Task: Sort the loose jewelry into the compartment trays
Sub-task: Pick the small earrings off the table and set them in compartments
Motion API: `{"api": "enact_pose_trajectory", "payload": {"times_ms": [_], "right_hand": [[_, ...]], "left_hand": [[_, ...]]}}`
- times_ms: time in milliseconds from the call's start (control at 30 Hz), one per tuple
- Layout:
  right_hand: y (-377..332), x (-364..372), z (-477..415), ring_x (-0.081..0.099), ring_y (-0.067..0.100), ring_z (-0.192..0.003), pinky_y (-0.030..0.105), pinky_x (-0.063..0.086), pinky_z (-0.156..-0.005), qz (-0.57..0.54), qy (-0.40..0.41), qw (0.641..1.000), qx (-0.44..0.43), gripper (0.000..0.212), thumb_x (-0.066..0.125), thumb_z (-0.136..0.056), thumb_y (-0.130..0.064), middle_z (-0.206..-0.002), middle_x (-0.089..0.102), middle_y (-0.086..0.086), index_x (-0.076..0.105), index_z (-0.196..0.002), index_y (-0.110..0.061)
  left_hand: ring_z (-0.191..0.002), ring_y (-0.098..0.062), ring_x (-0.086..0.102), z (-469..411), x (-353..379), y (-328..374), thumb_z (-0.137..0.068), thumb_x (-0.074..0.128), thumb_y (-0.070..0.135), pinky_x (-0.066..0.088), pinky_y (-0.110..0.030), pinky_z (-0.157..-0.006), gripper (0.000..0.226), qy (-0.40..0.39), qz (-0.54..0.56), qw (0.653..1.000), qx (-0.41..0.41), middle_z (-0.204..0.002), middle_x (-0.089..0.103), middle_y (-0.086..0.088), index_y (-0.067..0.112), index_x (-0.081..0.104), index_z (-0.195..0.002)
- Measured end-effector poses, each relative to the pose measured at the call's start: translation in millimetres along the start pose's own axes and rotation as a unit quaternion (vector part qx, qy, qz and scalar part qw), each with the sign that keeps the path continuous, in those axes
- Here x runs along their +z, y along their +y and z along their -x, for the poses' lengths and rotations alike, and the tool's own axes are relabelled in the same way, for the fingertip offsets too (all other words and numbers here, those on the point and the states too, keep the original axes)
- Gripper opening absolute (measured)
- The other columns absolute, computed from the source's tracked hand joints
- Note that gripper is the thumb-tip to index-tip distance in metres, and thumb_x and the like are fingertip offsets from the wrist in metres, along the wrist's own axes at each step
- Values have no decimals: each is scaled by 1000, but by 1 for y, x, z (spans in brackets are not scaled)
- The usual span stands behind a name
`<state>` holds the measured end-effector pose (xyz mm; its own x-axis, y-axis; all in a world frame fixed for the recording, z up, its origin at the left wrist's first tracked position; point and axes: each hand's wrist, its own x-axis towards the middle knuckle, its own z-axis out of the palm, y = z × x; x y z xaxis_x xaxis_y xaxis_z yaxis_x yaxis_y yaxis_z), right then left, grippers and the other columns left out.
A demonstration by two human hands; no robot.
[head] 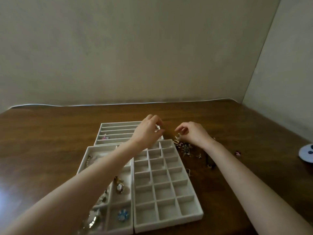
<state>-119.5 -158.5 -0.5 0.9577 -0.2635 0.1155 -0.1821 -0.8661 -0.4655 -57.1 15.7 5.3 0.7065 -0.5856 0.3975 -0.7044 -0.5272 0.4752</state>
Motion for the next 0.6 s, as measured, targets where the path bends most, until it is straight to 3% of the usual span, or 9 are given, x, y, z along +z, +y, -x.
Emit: {"api": "enact_pose_trajectory", "payload": {"times_ms": [100,300,500,600], "right_hand": [[-7,11,-13,55,7,-91,22,42,-79,4,-21,1000,-16,15,69,-84,-18,-105,65,-3,67,-98,-21],[-14,10,-10,59,4,-88,18,47,-77,-119,39,990,-64,17,69,-83,-15,-94,64,-9,69,-99,-21],[-26,7,6,67,7,-84,21,54,-75,-344,18,935,-79,22,72,-78,-4,-90,70,-1,70,-96,-16],[-32,12,8,68,10,-86,24,56,-77,-376,6,923,-84,22,72,-76,0,-90,71,1,69,-93,-14]], "left_hand": [[-96,-13,56,-1,11,-7,-89,59,23,52,-34,-84,13,-6,21,1000,-16,-110,53,0,17,58,-101],[-91,-10,59,2,10,-16,-87,61,14,50,-24,-79,12,15,83,996,-22,-104,58,2,17,59,-99],[-80,-10,63,1,2,-21,-79,71,9,50,-18,-72,19,-31,188,981,-18,-85,65,4,15,58,-93],[-73,-8,63,2,-1,-26,-76,73,5,49,-20,-69,23,-62,218,973,-32,-80,66,3,16,57,-88]]}}
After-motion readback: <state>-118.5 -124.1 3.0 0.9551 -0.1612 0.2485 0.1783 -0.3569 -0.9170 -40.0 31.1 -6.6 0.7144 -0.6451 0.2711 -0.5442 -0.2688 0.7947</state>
